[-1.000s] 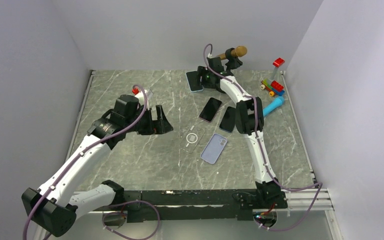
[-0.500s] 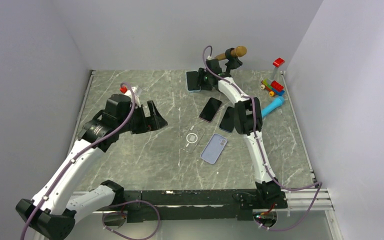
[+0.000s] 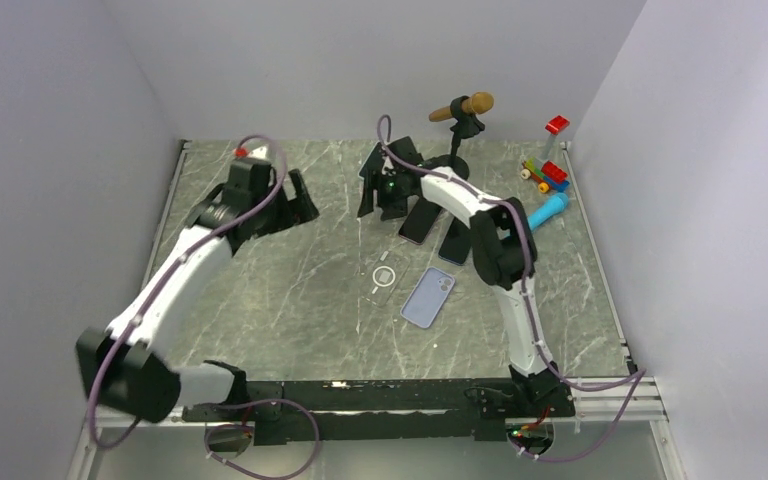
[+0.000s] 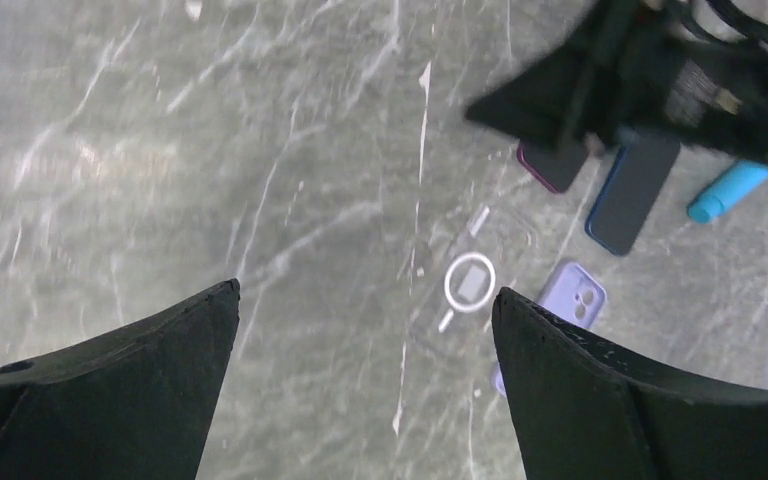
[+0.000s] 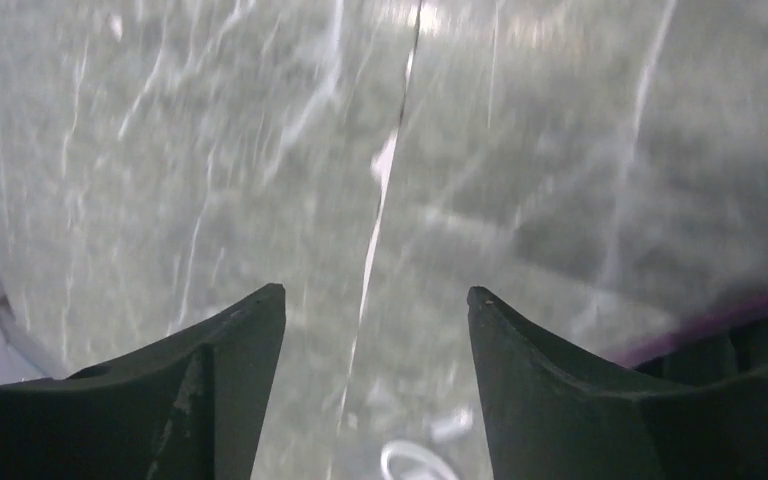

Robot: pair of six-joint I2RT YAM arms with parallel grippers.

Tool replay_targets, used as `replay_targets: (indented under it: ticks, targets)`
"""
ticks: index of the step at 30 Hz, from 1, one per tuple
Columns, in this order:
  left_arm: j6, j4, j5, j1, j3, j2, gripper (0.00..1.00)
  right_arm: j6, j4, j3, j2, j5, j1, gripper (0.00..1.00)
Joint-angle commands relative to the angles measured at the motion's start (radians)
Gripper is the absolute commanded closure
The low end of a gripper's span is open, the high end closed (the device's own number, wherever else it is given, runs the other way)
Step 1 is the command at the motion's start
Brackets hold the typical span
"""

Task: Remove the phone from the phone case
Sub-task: Move the phone to the center of the board.

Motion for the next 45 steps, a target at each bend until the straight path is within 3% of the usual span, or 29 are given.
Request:
replay_targets:
  ticks: [1,10,15,20,24,26,30,39,45]
  targets:
    - [0.13,0.18,0.043,0.006,0.16,0.212,0.01,-0.015,-0.096,-0.118,-0.284,-0.067,-0.039,0.26]
    - [0.288,0.146,0.226,0.016,0.676,0.791,0.01,0.06,-0.075,-0.467,-0.704,-0.261,-0.232,0.19]
    - [0.241,0.228,0.307,0.022,0.872,1.019,0.06,0.114,0.015,-0.567,-0.781,-0.265,-0.265,0.2]
    - [0.069,0.431,0.411,0.067,0.874,1.092,0.14,0.245,0.304,-0.598,-0.634,-0.253,-0.264,0.3]
    - [-0.082,0.594,0.562,0.103,0.848,1.15,0.27,0.344,0.474,-0.479,-0.4,-0.264,-0.249,0.41]
    - [-0.138,0.612,0.615,0.118,0.879,1.201,0.33,0.353,0.487,-0.386,-0.274,-0.233,-0.224,0.42]
    - [-0.219,0.665,0.683,0.145,0.914,1.279,0.34,0.408,0.503,-0.235,-0.123,-0.161,-0.188,0.43]
    - [-0.556,0.906,0.807,0.173,1.018,1.466,0.36,0.514,0.47,-0.091,0.051,0.006,-0.157,0.43]
    - [-0.603,0.909,0.758,0.176,0.992,1.48,0.35,0.516,0.448,-0.031,0.107,0.033,-0.164,0.46]
